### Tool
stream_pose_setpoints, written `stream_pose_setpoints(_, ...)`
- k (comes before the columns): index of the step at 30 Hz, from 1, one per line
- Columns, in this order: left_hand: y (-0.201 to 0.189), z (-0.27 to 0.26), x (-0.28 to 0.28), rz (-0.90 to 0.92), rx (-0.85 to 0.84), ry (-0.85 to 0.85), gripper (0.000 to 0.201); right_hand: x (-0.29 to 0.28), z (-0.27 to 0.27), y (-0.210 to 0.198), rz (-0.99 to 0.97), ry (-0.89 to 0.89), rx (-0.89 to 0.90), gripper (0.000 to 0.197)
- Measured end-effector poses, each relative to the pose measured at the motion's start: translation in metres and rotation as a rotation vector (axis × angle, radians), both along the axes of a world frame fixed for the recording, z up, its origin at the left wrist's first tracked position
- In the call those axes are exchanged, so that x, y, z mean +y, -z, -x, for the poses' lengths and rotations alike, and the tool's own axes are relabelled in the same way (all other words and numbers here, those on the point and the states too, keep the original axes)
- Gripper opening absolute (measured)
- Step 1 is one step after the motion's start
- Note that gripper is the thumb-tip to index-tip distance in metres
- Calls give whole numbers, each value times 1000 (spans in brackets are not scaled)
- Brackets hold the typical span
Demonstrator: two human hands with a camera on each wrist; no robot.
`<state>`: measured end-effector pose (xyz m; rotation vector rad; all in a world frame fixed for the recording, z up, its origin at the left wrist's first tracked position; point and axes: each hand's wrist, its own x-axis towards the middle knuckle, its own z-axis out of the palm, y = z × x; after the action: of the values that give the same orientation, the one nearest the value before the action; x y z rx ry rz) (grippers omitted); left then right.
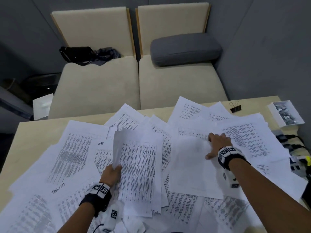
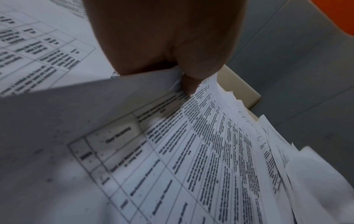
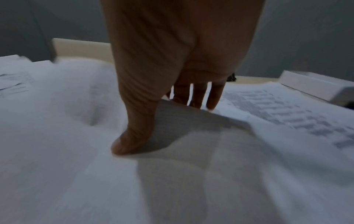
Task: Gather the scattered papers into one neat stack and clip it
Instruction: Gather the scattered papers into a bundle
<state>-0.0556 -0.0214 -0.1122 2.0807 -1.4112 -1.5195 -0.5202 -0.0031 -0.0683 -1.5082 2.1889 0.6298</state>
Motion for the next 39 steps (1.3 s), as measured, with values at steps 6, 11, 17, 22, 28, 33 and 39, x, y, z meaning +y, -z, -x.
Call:
stream_pose_setpoints(6, -11, 8, 10, -18, -13, 14, 31, 31, -5, -9, -41, 255, -228, 61)
stream_pose_setpoints(11, -22, 20, 19, 13, 58, -45, 21, 21, -37, -64, 340, 455, -291, 43)
stream_pose_setpoints(17, -35, 36, 26, -22, 216, -155, 21, 32, -166, -106, 470, 292, -592, 41)
stream_pose_setpoints(22, -48, 43, 35, -89, 477, -153, 66, 38, -253, -47, 84, 302, -1094, 85)
stream_pose_setpoints(28, -33, 25, 25, -4, 143, 64, 64, 55, -247, -21, -73, 129, -1056, 57)
stream_pose_setpoints(33, -61, 25, 23, 124, 237, -19, 17, 42, -181, -25, 380, 506, -870, 44)
stream_pose_setpoints(39, -122, 27, 6, 243, 508, -86, 17, 12, -132, -89, 459, 619, -1242, 101)
